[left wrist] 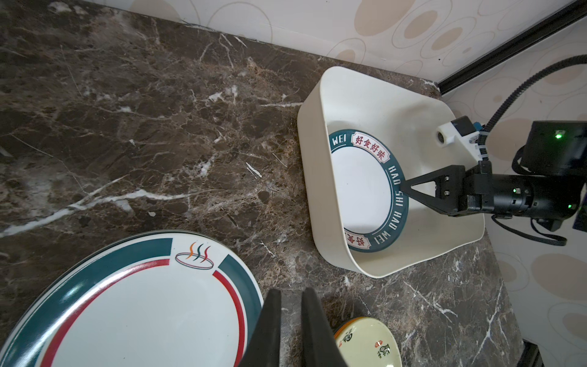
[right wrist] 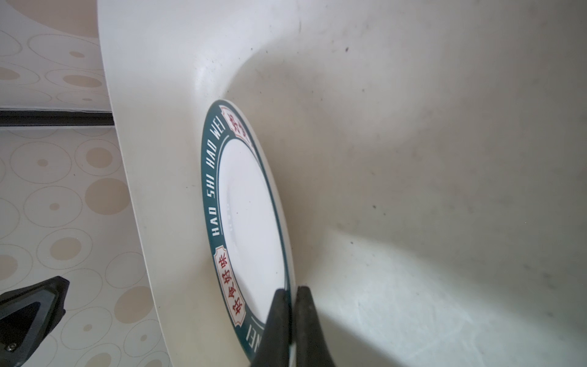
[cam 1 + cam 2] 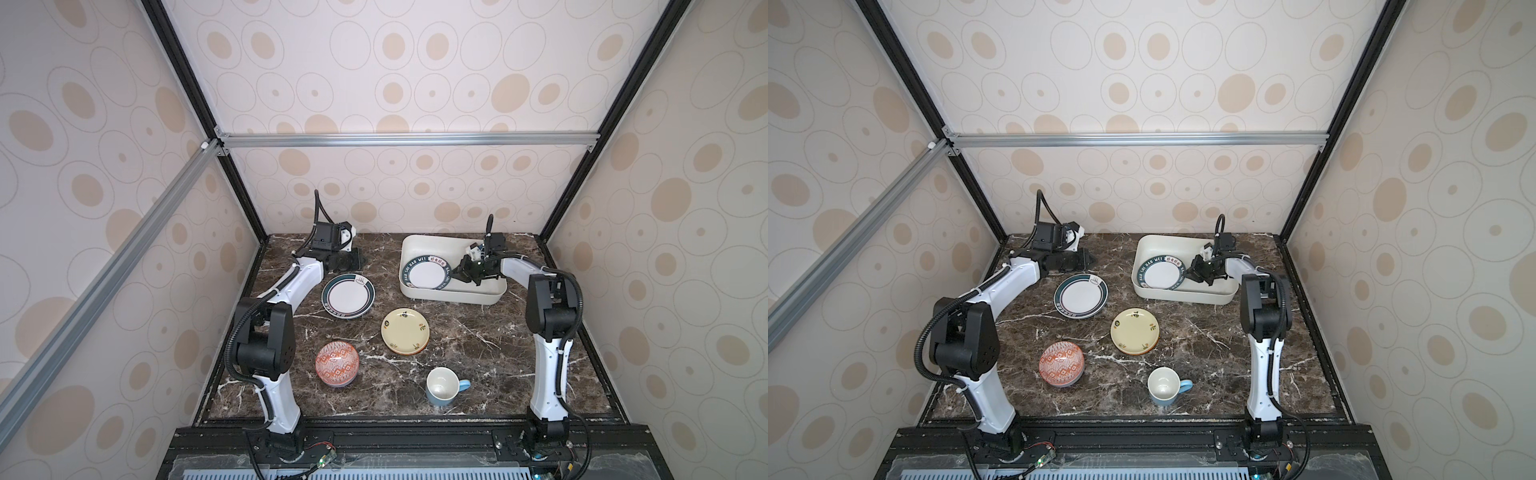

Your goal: Place the mixed dishes into the plastic bin

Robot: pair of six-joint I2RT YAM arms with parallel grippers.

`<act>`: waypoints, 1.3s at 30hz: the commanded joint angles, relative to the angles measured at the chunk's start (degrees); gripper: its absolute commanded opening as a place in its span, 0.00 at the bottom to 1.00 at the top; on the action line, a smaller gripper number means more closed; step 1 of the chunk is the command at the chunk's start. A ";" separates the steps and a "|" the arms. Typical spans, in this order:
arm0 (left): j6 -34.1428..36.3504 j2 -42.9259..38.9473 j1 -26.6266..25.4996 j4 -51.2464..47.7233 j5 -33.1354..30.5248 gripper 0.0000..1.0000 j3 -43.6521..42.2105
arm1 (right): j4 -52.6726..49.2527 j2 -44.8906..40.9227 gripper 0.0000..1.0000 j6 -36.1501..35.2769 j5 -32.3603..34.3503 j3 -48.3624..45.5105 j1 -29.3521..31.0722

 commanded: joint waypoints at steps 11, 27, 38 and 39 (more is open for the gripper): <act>2.95 -7.39 11.42 -1.66 -3.66 0.23 -9.87 | -19.76 -7.46 0.64 -17.13 18.54 12.90 6.49; 4.29 -12.59 15.14 1.50 -3.06 0.54 -19.55 | -33.81 6.59 0.68 -18.21 31.19 46.60 30.19; 2.98 -11.22 15.22 5.35 -4.29 0.22 -24.68 | -32.59 15.27 0.51 -13.79 20.26 47.67 34.08; 2.81 -10.85 15.23 5.32 -4.78 0.21 -24.50 | -32.49 15.74 0.51 -13.49 19.86 47.66 34.16</act>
